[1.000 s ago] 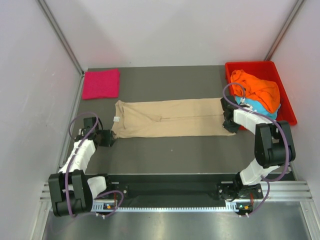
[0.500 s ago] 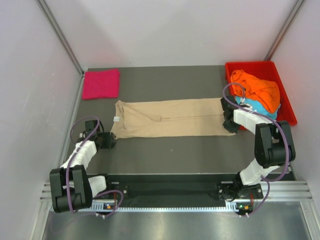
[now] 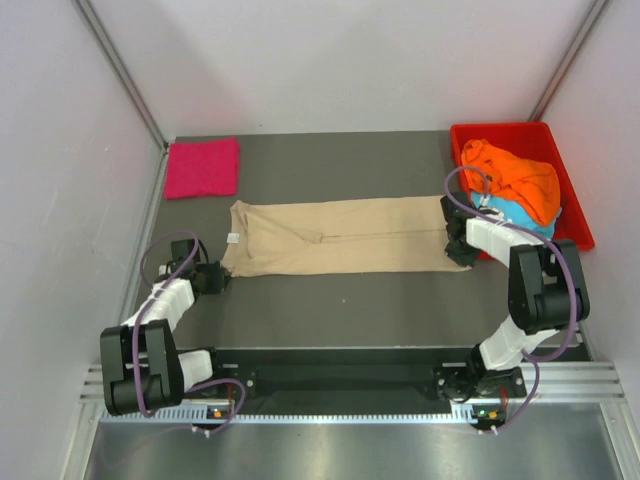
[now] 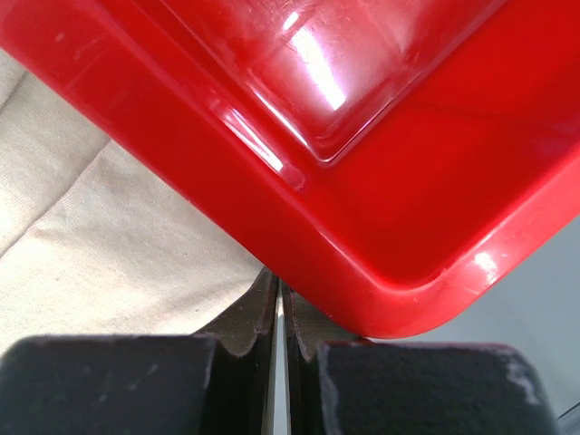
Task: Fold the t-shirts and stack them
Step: Fold the tshirt
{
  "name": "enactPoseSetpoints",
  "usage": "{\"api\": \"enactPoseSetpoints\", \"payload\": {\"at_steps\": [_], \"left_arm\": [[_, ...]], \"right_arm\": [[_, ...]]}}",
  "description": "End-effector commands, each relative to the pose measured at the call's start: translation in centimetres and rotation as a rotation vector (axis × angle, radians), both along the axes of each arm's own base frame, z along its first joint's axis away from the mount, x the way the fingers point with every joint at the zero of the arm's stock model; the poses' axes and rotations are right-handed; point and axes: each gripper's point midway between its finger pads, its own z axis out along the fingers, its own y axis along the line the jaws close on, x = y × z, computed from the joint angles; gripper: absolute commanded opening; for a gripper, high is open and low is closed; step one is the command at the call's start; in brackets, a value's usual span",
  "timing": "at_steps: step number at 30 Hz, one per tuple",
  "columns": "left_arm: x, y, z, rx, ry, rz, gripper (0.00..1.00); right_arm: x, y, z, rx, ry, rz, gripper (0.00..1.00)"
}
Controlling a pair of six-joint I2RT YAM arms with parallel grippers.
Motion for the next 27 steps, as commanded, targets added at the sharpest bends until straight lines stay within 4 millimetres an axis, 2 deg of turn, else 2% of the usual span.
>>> {"api": "enactPoseSetpoints", "payload": {"at_steps": [1,2,6,11,18,23,27], "left_arm": [[1.5,0.8,1.0,0.050,-0.061,-0.014,0.03],[1.5,1.0,1.3,0.079,-0.058,-0.042,0.00],[1.6,3.4,2.3,0.238,0.020,-0.076,0.00],[1.1,5.0,1.9,0.356,0.126,-0.158,0.00],[1.2,4.6,0.8,0.361,0.172,-0.256,0.00],[-0.3,4.6,-0.1,0.369,0.235,-0.309,0.00],[-1.4,4.6,-0.3,0.381,0.268,-0.333,0.01]], "right_arm": [[0.8,-1.7,0.3,-0.053,-0.015,-0.032,0.00],[0.8,-1.7,0.4,-0.055,-0.009,-0.025,0.00],[0.3,-2.2,0.7,-0.064,0.000,-0.026,0.00],[-0.3,-2.1,0.3,-0.062,0.004,-0.016,0.00],[-1.3,-1.9,0.4,-0.041,-0.003,0.014,0.00],[-3.0,-1.6,0.4,-0.018,0.017,0.041,0.00],[-4.9,-0.3,-0.9,0.061,0.039,0.075,0.00]]}}
